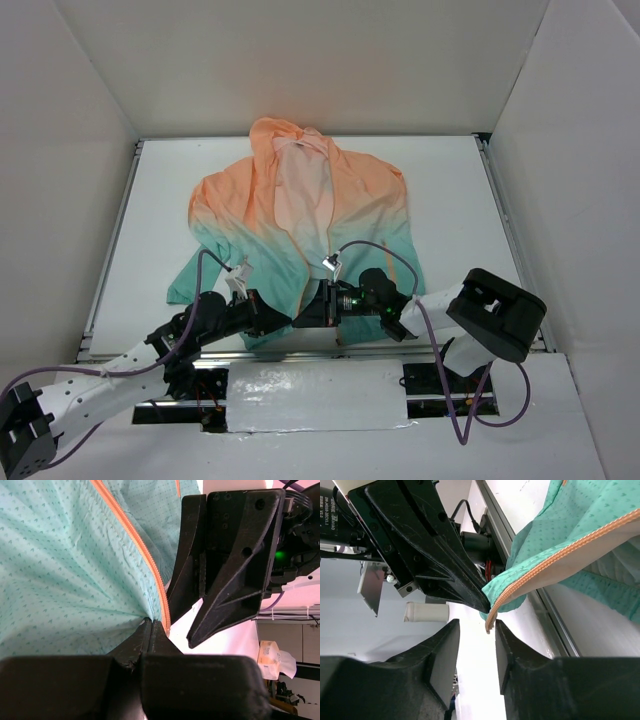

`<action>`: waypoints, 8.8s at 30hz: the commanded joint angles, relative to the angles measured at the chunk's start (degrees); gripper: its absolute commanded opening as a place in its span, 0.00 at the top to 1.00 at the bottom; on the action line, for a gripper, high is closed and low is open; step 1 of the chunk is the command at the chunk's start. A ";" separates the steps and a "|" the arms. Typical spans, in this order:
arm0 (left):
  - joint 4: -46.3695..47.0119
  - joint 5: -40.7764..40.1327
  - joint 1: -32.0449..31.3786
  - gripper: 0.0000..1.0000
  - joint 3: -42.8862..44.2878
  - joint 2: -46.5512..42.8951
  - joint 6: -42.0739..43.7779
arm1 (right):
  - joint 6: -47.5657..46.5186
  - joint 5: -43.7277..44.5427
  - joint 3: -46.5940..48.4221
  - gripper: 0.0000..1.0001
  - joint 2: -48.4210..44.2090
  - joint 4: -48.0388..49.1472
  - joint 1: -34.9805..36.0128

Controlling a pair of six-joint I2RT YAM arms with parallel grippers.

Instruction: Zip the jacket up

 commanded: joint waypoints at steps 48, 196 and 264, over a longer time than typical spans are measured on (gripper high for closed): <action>1.57 2.20 -0.22 0.62 -4.16 -5.83 -5.02 | -0.84 -0.62 0.54 1.00 2.00 8.14 -0.15; 34.80 -9.92 -3.30 1.00 2.69 16.05 -4.50 | -12.61 51.32 -1.21 1.00 -43.17 -38.44 12.77; 32.25 -12.03 -3.21 1.00 4.28 15.70 -5.29 | -14.90 48.33 -1.92 1.00 -41.41 -34.39 11.63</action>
